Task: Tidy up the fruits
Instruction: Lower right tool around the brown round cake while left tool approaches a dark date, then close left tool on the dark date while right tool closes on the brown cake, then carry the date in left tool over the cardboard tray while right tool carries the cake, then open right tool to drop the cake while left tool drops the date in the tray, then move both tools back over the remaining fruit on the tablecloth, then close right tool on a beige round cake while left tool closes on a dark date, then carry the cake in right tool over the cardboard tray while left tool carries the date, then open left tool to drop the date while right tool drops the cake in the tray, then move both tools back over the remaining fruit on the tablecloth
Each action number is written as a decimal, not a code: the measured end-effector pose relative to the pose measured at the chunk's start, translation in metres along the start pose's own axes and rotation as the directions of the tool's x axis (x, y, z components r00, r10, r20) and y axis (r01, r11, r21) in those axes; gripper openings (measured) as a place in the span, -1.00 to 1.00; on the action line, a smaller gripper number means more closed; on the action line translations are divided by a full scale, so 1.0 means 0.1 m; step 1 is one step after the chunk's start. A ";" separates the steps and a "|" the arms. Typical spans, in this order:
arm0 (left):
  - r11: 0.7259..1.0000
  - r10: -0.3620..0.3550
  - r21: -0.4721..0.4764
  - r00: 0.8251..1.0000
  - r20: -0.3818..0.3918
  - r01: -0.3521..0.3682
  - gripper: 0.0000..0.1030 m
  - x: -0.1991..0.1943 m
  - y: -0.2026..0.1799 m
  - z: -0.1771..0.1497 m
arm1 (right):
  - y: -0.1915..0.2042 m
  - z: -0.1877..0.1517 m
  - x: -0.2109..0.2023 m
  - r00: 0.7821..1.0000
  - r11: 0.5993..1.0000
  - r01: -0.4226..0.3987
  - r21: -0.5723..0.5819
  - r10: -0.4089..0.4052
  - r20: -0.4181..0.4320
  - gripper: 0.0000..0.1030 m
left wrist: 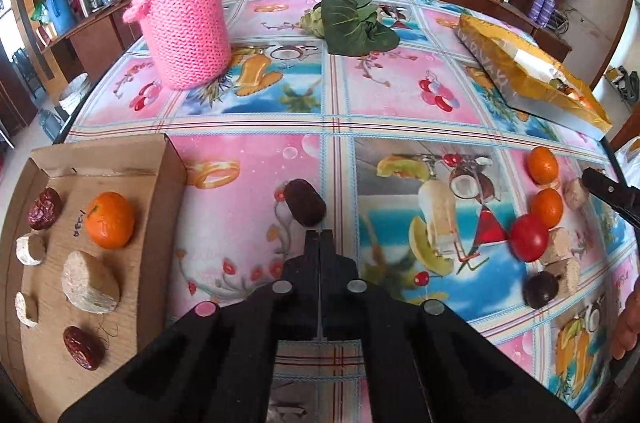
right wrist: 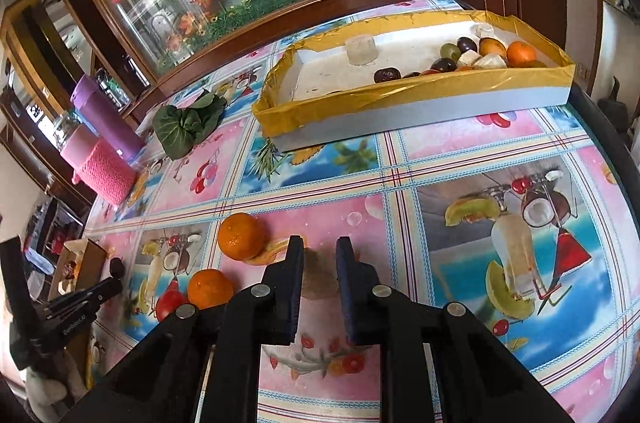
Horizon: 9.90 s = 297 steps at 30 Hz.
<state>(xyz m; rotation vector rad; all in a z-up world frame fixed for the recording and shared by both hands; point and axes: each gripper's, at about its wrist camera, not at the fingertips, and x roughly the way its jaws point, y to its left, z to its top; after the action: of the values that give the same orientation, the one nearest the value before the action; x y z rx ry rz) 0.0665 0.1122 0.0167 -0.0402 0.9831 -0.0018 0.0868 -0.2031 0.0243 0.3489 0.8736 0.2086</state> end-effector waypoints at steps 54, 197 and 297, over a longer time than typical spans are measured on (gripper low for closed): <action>0.909 0.052 -0.417 0.994 0.100 -0.006 -0.62 -1.09 1.87 -0.91 | 1.39 -0.46 -0.44 0.994 0.966 -0.091 -0.242 0.103 0.036 -0.35; 0.971 -0.132 0.208 0.990 0.045 0.120 -0.59 -0.25 -1.07 -0.32 | 0.64 -0.49 -0.06 1.000 0.989 -0.020 -0.145 0.018 -0.017 -0.33; 0.993 0.085 -0.101 0.971 0.224 -0.063 0.65 -1.86 0.56 -1.16 | 0.72 -0.95 -1.22 0.987 0.973 0.146 -0.182 -0.129 0.099 0.15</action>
<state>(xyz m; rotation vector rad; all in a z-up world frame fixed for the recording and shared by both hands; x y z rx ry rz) -0.1335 0.1677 0.1051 -0.0881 0.7535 0.1153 -0.0664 -0.1553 0.0820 0.1189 0.7823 0.1451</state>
